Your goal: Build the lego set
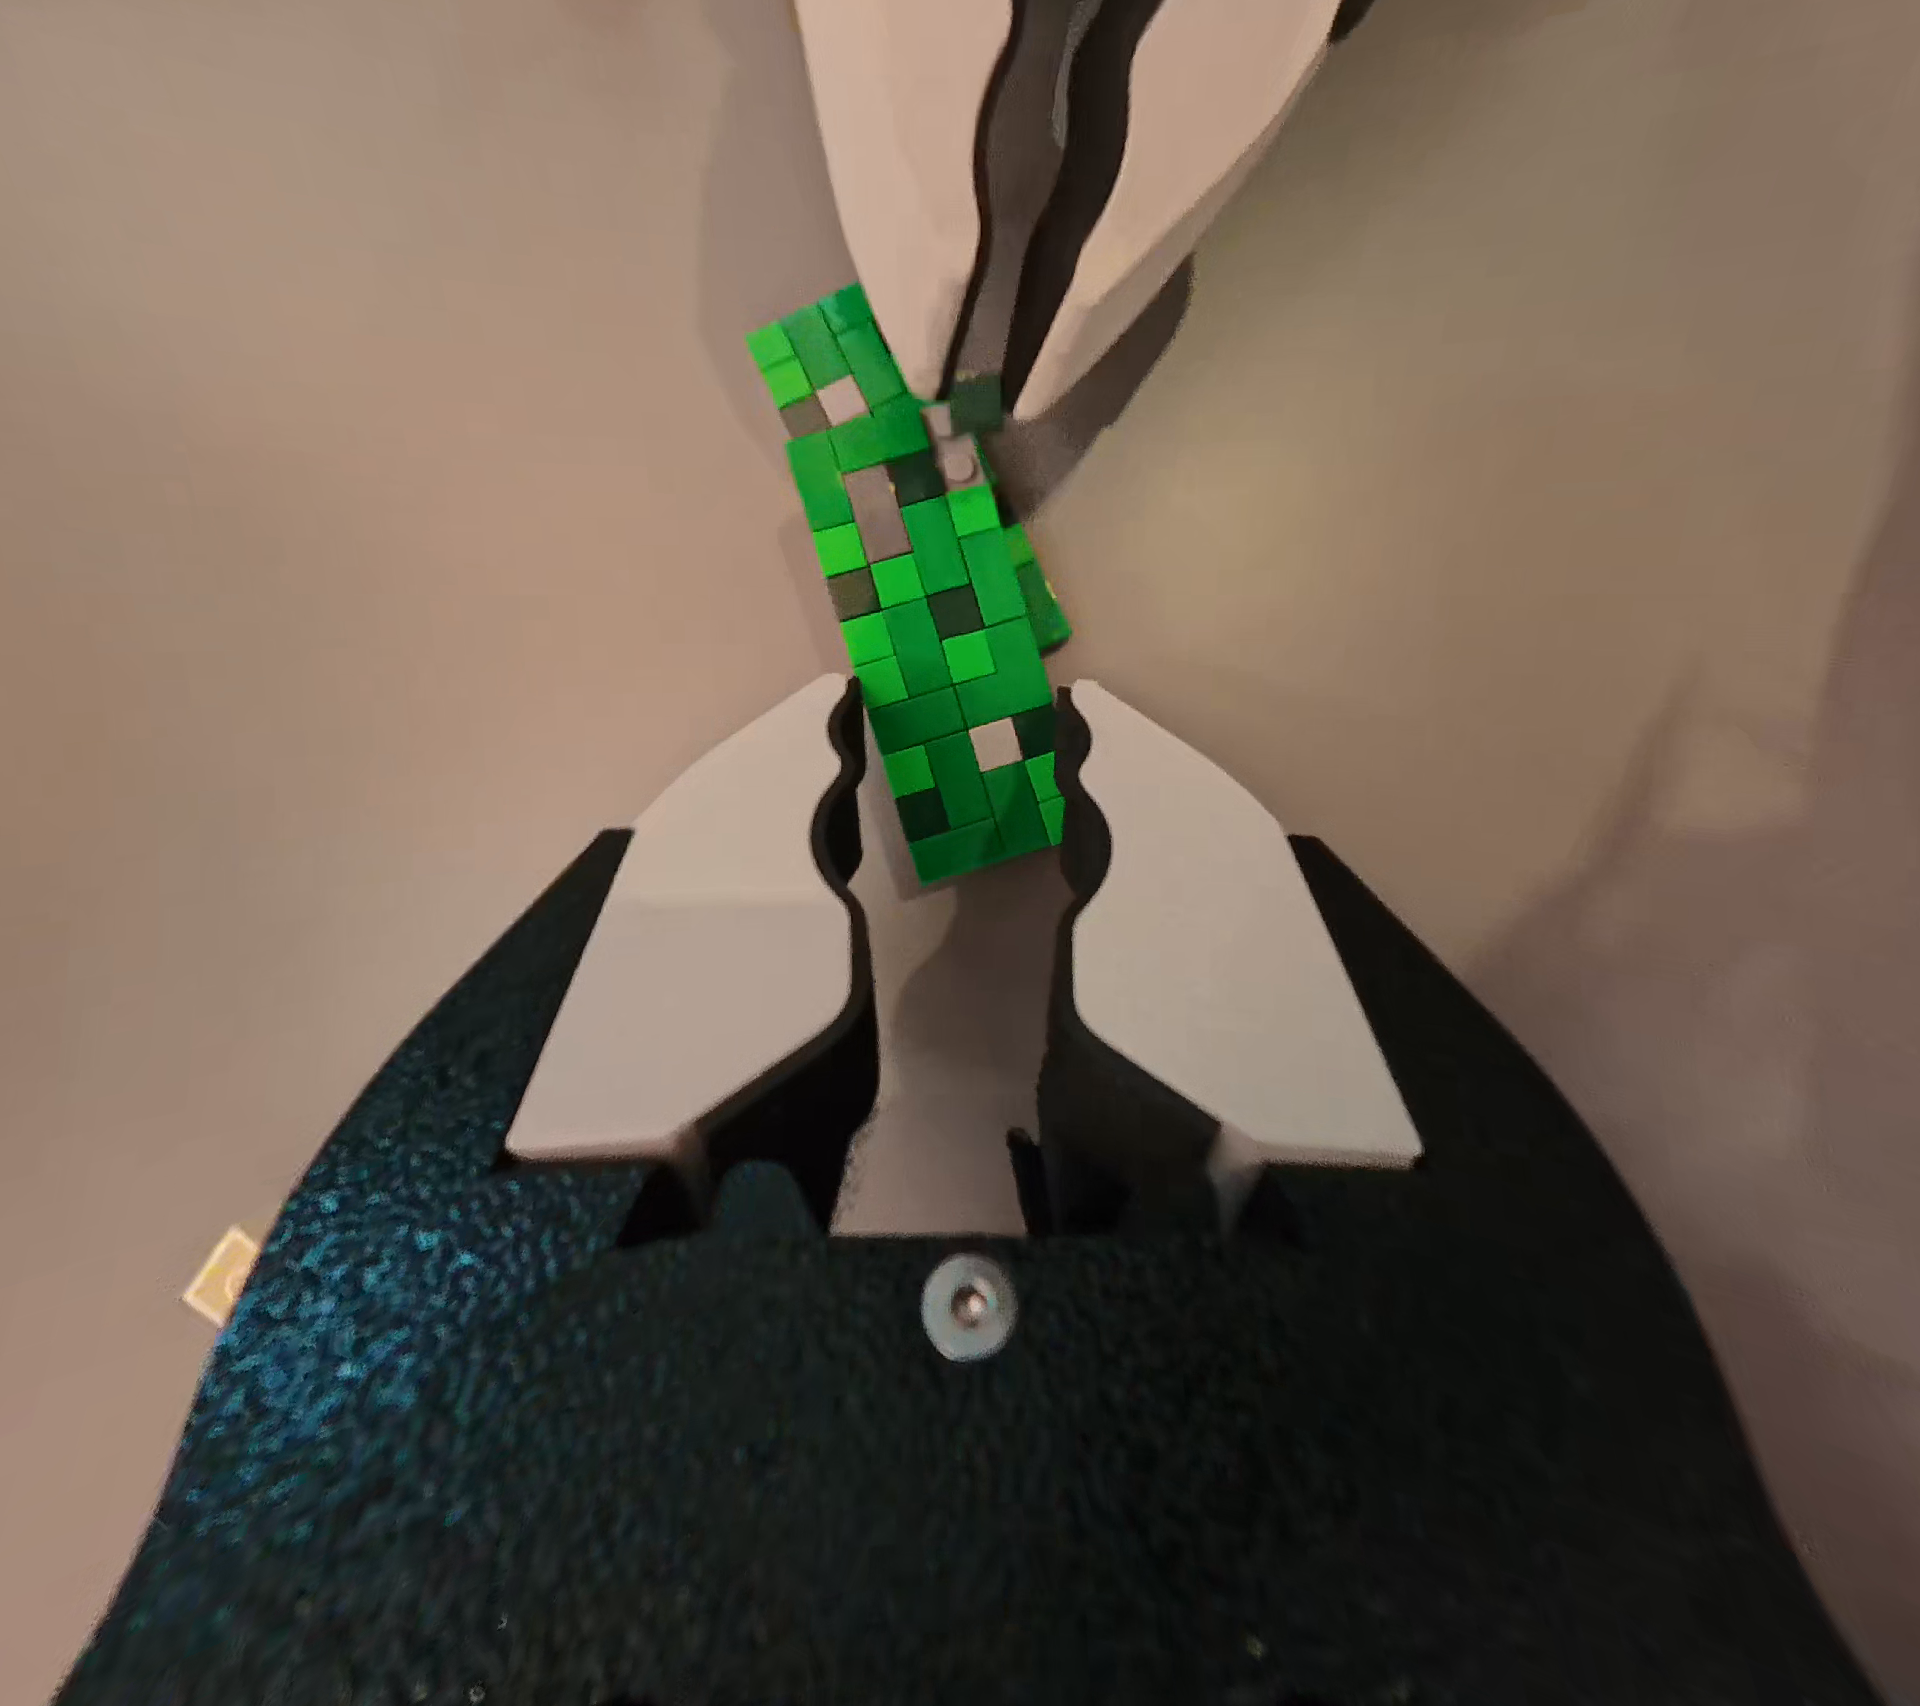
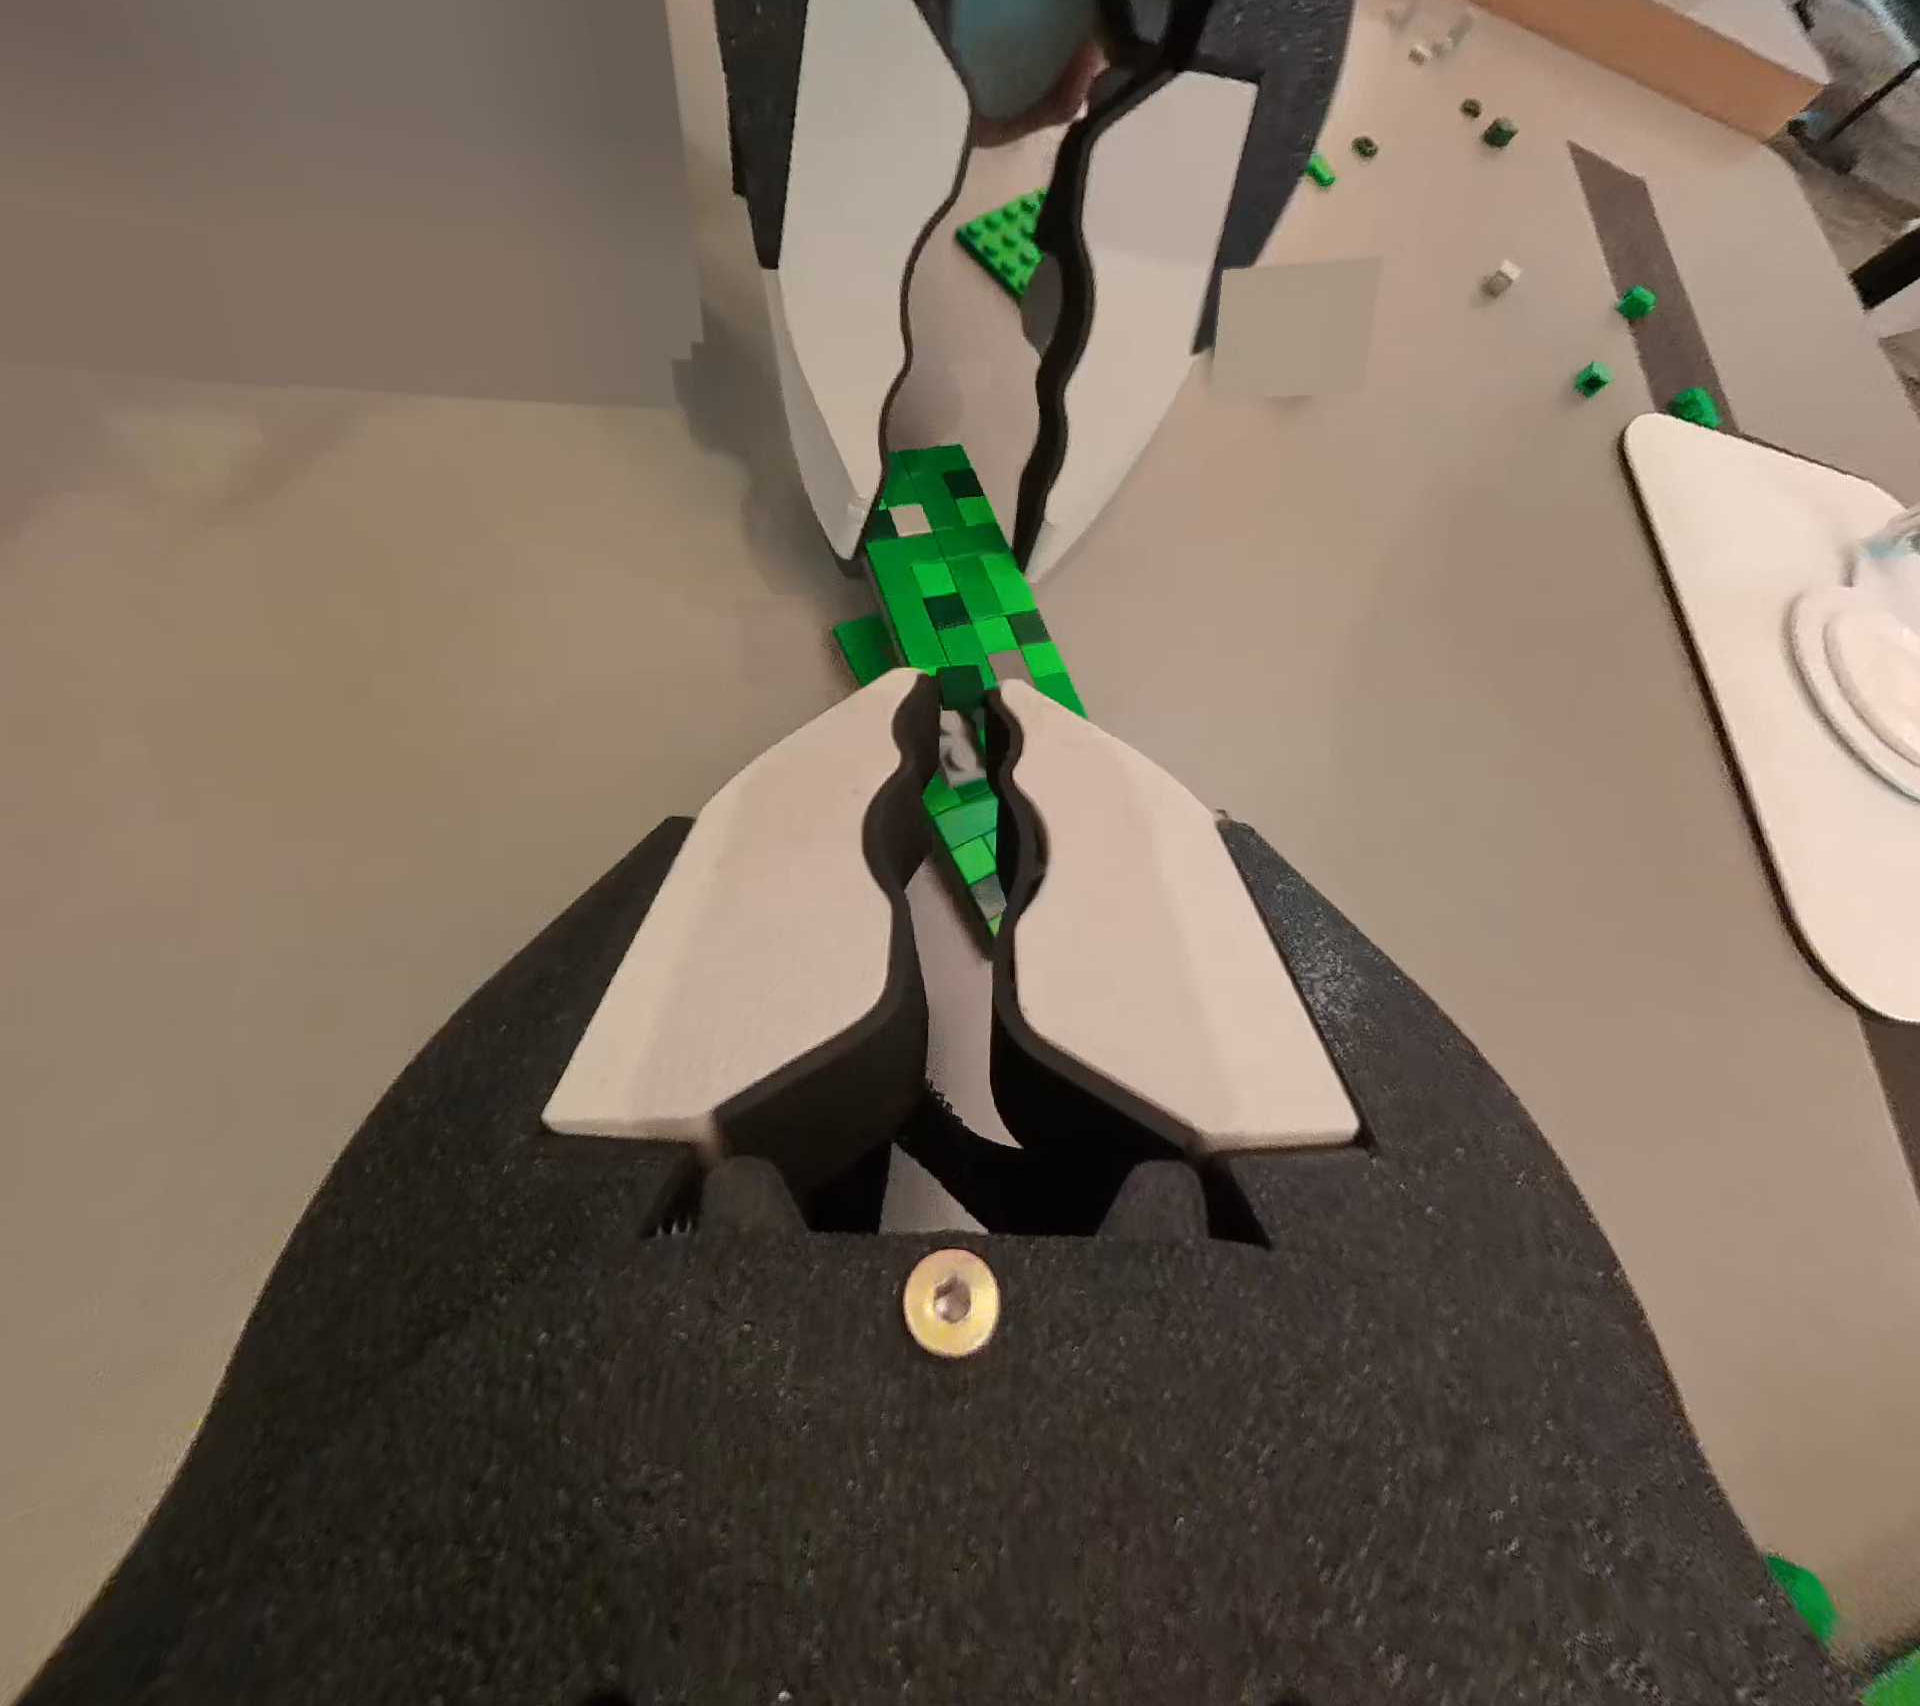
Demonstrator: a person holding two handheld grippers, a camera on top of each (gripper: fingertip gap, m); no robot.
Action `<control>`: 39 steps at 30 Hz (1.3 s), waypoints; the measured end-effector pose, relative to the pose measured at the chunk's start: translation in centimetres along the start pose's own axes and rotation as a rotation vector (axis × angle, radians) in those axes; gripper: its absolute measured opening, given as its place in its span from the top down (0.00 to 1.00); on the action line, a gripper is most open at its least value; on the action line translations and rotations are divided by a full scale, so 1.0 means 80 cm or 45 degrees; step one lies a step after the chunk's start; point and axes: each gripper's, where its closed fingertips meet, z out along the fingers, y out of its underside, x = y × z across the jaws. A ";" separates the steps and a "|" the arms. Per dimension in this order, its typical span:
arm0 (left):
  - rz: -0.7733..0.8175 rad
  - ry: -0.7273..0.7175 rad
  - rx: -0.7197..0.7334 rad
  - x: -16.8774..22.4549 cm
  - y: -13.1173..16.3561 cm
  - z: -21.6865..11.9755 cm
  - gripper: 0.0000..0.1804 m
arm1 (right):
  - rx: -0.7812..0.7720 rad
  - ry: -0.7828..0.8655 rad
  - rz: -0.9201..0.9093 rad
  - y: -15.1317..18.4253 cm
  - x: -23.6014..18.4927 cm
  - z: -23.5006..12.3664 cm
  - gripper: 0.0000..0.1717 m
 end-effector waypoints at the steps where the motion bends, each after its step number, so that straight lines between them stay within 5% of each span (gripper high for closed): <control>1: 0.002 0.006 0.001 0.000 -0.003 0.001 0.81 | -0.009 -0.021 -0.001 0.002 -0.001 0.002 0.96; 13: -0.034 0.066 0.010 0.004 -0.004 0.002 0.81 | -0.197 -0.046 -0.159 0.020 -0.004 0.010 0.95; 39: -0.179 0.069 0.065 0.005 0.005 0.006 0.79 | -0.237 -0.048 -0.165 0.023 -0.009 0.018 0.95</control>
